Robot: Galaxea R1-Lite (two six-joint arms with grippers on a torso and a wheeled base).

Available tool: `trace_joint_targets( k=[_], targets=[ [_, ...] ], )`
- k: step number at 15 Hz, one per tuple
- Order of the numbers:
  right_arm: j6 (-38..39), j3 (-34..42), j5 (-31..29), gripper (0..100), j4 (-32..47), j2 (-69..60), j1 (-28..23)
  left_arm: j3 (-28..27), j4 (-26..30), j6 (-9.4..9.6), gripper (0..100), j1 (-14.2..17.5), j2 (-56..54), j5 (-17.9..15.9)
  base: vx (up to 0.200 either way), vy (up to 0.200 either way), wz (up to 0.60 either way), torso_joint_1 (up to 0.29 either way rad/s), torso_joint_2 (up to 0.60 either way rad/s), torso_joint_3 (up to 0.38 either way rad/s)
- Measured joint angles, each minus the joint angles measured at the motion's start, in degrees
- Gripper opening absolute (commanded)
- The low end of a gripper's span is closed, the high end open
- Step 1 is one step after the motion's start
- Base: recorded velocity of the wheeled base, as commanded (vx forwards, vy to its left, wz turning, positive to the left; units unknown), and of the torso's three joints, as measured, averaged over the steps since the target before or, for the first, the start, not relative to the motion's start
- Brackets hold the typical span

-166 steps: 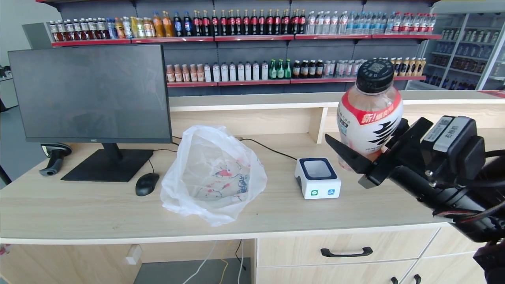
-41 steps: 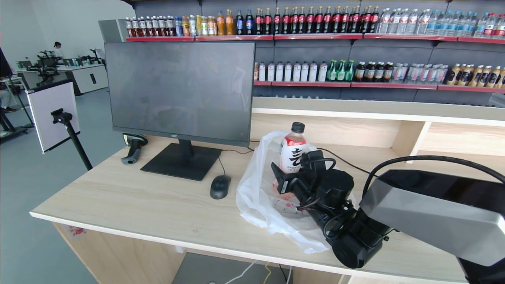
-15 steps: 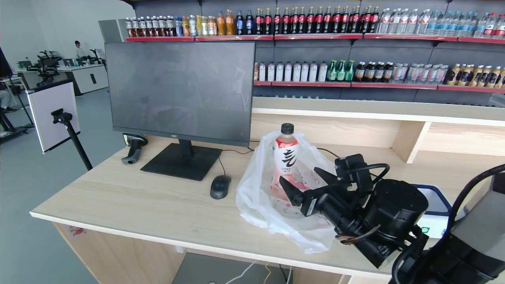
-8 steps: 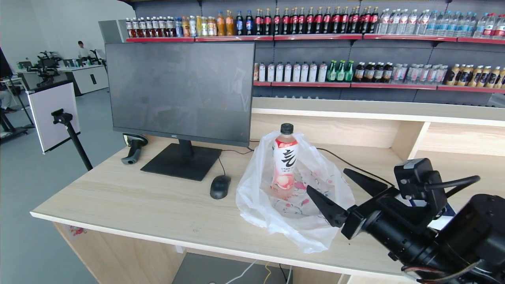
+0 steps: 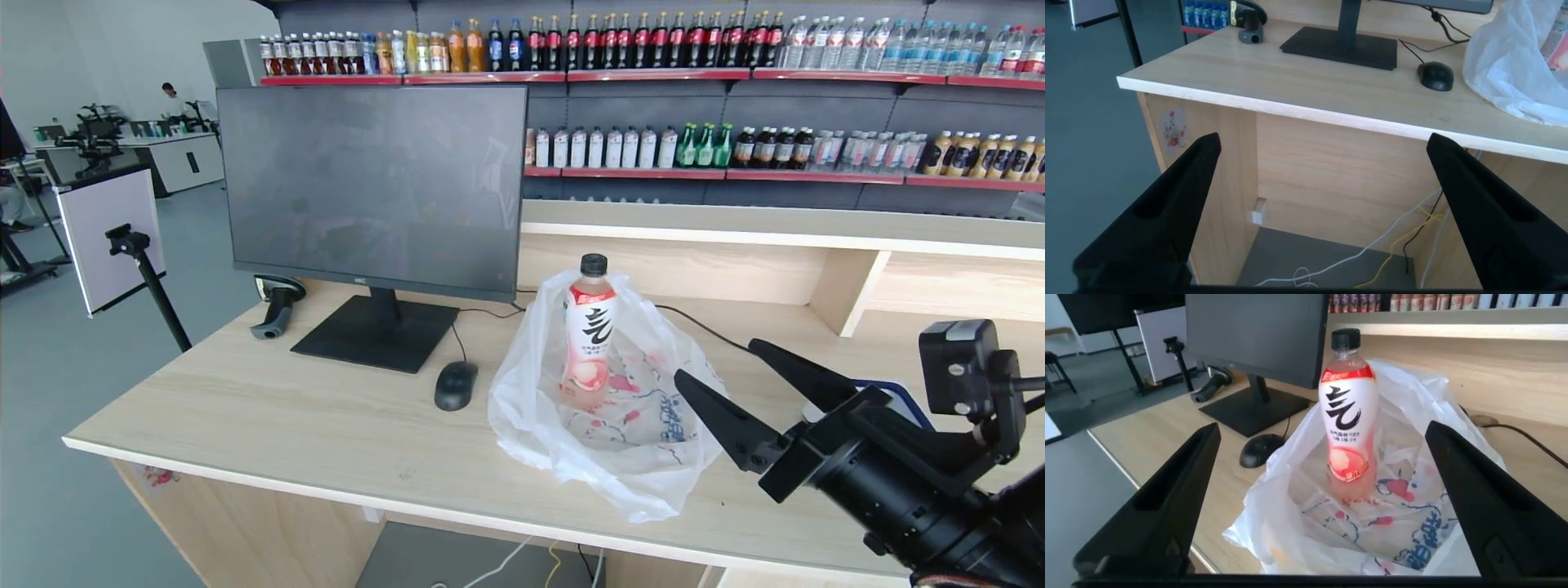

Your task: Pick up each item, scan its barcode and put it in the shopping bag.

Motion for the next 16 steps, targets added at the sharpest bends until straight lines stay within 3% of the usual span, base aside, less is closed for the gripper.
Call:
trace_joint_targets(
  k=[4,14,16],
  targets=[
    [0.6,0.1,0.0,100,0.0,-0.6,-0.3,0.0,-0.1,-0.01,100,0.0,0.0,0.0,0.0,0.0,0.0,0.0,0.0,0.0],
    [0.9,1.4,0.0,100,0.0,-1.5,-0.5,0.0,0.0,0.05,100,0.0,0.0,0.0,0.0,0.0,-0.6,0.007,0.0,0.004],
    [0.8,1.5,0.0,100,0.0,-2.0,-0.4,0.0,0.0,0.16,100,0.0,0.0,0.0,0.0,0.0,0.0,0.0,0.0,0.0]
  ],
)
